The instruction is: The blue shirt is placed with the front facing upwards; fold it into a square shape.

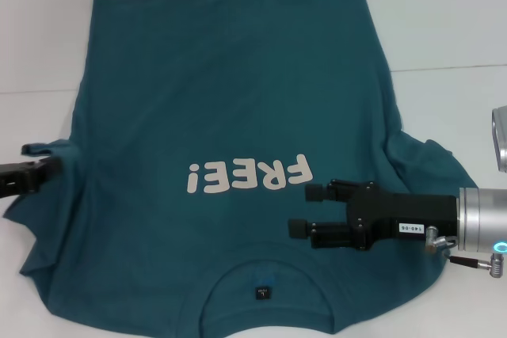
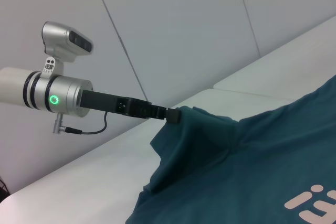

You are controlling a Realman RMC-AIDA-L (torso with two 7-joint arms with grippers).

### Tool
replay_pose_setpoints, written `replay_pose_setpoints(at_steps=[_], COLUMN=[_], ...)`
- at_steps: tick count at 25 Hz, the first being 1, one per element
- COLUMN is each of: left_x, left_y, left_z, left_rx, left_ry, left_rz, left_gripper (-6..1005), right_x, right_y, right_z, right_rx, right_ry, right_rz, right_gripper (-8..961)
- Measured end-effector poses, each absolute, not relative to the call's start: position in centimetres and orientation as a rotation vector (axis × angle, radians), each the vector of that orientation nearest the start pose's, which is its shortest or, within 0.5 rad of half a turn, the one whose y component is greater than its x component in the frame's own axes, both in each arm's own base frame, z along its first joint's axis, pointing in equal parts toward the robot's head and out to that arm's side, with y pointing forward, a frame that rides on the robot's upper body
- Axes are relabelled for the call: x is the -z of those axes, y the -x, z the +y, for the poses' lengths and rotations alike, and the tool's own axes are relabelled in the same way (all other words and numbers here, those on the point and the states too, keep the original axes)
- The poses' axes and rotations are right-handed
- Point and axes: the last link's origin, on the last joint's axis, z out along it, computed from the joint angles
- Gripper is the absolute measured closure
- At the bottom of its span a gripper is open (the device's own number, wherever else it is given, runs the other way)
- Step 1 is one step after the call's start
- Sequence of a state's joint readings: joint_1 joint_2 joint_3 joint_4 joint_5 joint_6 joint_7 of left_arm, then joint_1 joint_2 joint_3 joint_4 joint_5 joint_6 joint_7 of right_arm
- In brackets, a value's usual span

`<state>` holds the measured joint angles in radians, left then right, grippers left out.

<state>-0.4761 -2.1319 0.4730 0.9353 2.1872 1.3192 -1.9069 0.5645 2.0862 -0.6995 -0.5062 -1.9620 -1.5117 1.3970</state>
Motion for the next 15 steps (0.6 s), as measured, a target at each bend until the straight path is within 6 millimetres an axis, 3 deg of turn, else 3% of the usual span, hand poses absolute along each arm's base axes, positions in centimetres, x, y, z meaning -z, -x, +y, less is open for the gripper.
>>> replay_pose_setpoints(at_steps=[15], left_x=[-2.7], left_y=[29.5], left_z=[36.0], left_rx=[0.609], left_ry=[2.202], left_rz=[-1.254], left_gripper=[998], right_x=[2.9], right_y=[-25.9], right_z=[32.6], right_rx=[-0.791], right_ry=[2.721], right_rz=[0.789], right_gripper=[73])
